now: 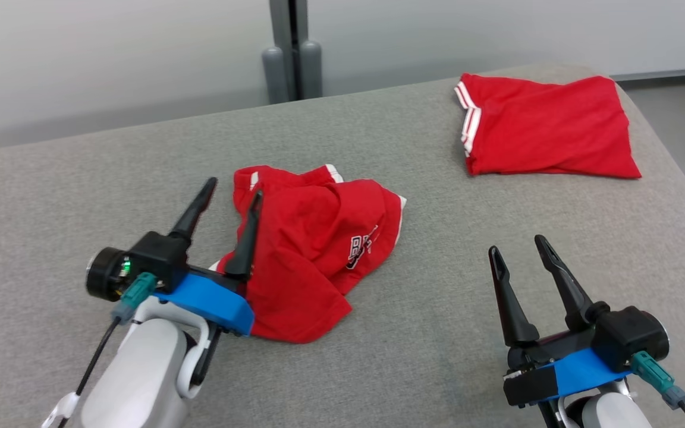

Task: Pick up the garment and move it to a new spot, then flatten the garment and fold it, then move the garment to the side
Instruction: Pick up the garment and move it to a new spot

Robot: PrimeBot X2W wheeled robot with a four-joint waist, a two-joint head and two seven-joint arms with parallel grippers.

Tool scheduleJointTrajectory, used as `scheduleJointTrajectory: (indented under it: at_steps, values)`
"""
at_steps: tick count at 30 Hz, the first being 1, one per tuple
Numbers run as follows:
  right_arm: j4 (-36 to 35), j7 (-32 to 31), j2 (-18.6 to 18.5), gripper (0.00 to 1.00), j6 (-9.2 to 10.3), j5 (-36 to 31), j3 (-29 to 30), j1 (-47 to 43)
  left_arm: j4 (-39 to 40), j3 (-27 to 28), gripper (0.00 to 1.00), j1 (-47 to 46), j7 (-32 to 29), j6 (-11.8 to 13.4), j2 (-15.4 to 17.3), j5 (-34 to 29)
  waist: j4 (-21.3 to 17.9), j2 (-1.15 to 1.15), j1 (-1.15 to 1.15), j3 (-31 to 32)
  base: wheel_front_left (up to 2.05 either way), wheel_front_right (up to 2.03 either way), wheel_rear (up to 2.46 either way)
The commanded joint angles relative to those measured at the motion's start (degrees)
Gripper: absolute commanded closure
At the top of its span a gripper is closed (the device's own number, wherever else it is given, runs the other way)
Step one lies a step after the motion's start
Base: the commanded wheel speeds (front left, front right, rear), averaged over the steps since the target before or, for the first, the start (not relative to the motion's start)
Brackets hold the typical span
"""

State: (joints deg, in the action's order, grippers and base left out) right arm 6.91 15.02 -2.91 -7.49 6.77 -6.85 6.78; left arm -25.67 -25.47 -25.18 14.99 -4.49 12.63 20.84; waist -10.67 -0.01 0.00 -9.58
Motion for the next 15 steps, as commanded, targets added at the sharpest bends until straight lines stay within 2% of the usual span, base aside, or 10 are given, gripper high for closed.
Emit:
scheduleJointTrajectory:
  at_steps: [1,8,15]
  values:
    - [0.23,0.20,0.01,0.00,-0.01,0.07,0.06,-0.49,1.29,1.32,0.00,0.88,0.24,0.44,0.28,-0.70,0.51,0.01,0.00,0.26,0.00,0.00,0.00]
    - [1.23,0.19,-0.02,0.00,-0.01,-0.46,1.28,-0.91,9.57,10.68,0.00,5.89,0.23,1.68,0.65,-5.17,4.44,0.01,0.00,2.08,0.00,0.00,0.00]
    - [2.00,0.19,-0.03,0.00,-0.01,-0.78,2.85,-1.31,14.16,18.24,0.00,12.56,0.20,1.19,-0.93,-8.57,8.54,0.01,0.00,3.34,0.00,0.00,0.00]
